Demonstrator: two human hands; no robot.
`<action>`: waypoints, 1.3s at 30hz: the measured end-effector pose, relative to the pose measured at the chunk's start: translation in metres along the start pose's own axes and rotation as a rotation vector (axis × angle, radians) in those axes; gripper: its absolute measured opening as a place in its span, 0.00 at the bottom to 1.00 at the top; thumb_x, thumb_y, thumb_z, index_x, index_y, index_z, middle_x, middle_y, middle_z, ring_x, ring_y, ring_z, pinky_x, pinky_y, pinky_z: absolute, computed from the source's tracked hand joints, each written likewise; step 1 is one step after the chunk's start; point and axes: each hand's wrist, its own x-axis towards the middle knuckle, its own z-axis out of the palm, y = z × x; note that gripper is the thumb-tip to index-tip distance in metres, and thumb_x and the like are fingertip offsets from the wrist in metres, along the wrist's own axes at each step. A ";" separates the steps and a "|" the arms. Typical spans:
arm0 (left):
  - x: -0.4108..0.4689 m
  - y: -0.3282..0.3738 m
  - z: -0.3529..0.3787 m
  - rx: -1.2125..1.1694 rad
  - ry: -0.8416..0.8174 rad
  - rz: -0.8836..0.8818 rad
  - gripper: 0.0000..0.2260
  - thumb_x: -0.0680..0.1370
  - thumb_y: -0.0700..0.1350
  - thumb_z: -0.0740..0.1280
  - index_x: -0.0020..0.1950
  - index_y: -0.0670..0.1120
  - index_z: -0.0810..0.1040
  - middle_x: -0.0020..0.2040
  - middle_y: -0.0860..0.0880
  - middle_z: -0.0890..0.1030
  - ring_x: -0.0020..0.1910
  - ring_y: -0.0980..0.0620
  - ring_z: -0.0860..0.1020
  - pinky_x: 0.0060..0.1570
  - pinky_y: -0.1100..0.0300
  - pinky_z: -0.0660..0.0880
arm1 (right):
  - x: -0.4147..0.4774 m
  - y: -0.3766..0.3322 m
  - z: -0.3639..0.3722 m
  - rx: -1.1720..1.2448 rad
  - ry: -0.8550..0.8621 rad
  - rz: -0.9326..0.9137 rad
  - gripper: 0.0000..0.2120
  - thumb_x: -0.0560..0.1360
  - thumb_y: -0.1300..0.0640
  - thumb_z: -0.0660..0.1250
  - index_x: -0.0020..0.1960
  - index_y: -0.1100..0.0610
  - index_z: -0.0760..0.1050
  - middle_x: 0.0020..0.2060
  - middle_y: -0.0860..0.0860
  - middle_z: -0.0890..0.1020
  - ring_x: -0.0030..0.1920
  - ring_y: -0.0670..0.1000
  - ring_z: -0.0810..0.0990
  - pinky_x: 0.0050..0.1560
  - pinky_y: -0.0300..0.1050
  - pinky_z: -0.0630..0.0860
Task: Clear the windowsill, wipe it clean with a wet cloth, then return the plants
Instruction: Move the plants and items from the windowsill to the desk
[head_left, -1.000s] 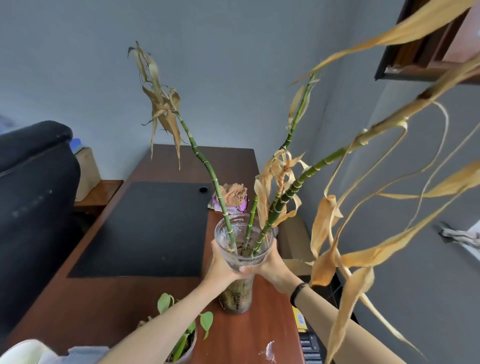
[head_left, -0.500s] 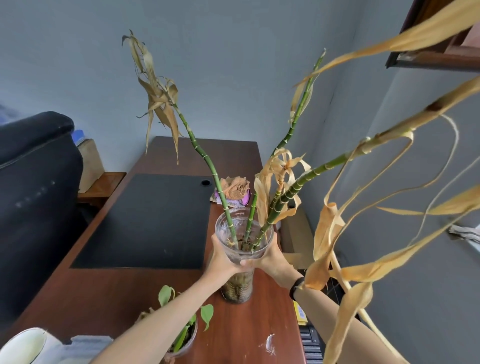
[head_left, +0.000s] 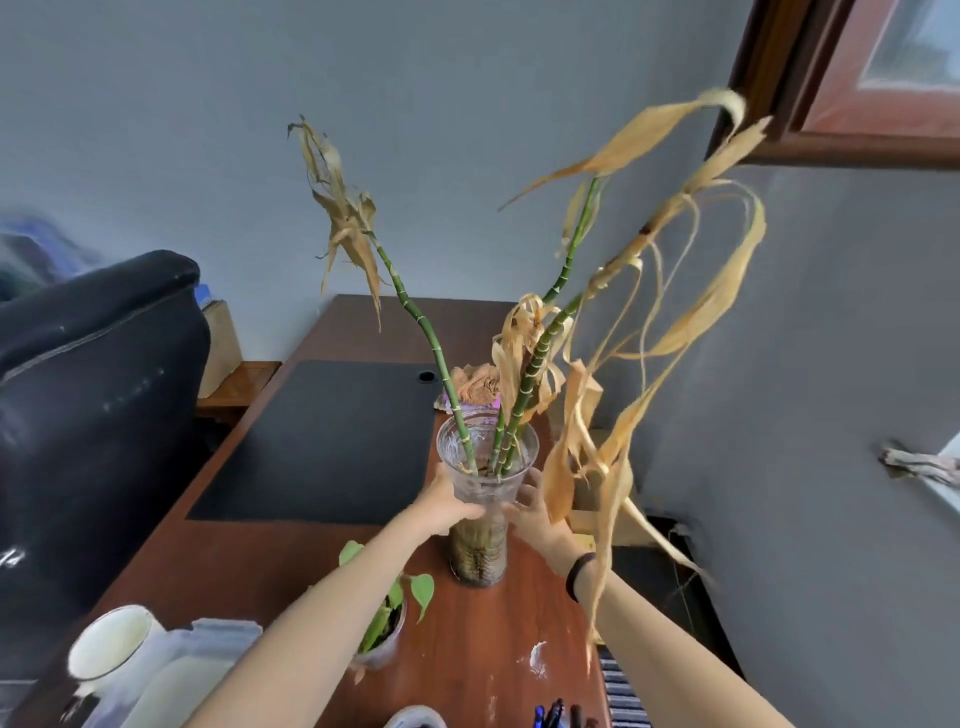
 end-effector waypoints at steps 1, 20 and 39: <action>-0.006 0.001 -0.001 -0.010 0.017 -0.009 0.43 0.74 0.47 0.72 0.77 0.47 0.45 0.74 0.46 0.61 0.67 0.46 0.67 0.51 0.54 0.76 | -0.009 -0.008 -0.003 -0.008 -0.036 0.026 0.10 0.77 0.64 0.65 0.55 0.54 0.72 0.55 0.62 0.78 0.51 0.55 0.79 0.54 0.53 0.77; -0.179 -0.031 0.131 0.110 0.073 0.121 0.28 0.76 0.44 0.68 0.73 0.47 0.61 0.66 0.44 0.72 0.60 0.43 0.75 0.58 0.50 0.74 | -0.212 0.032 -0.054 -0.100 0.058 0.147 0.21 0.75 0.67 0.58 0.67 0.59 0.68 0.61 0.56 0.77 0.58 0.53 0.76 0.50 0.35 0.69; -0.285 -0.035 0.312 0.308 -0.418 0.328 0.10 0.77 0.38 0.65 0.58 0.39 0.77 0.46 0.42 0.80 0.48 0.46 0.79 0.50 0.56 0.76 | -0.476 0.131 -0.114 0.047 0.555 0.618 0.19 0.74 0.67 0.58 0.63 0.60 0.74 0.61 0.56 0.77 0.62 0.54 0.74 0.56 0.37 0.68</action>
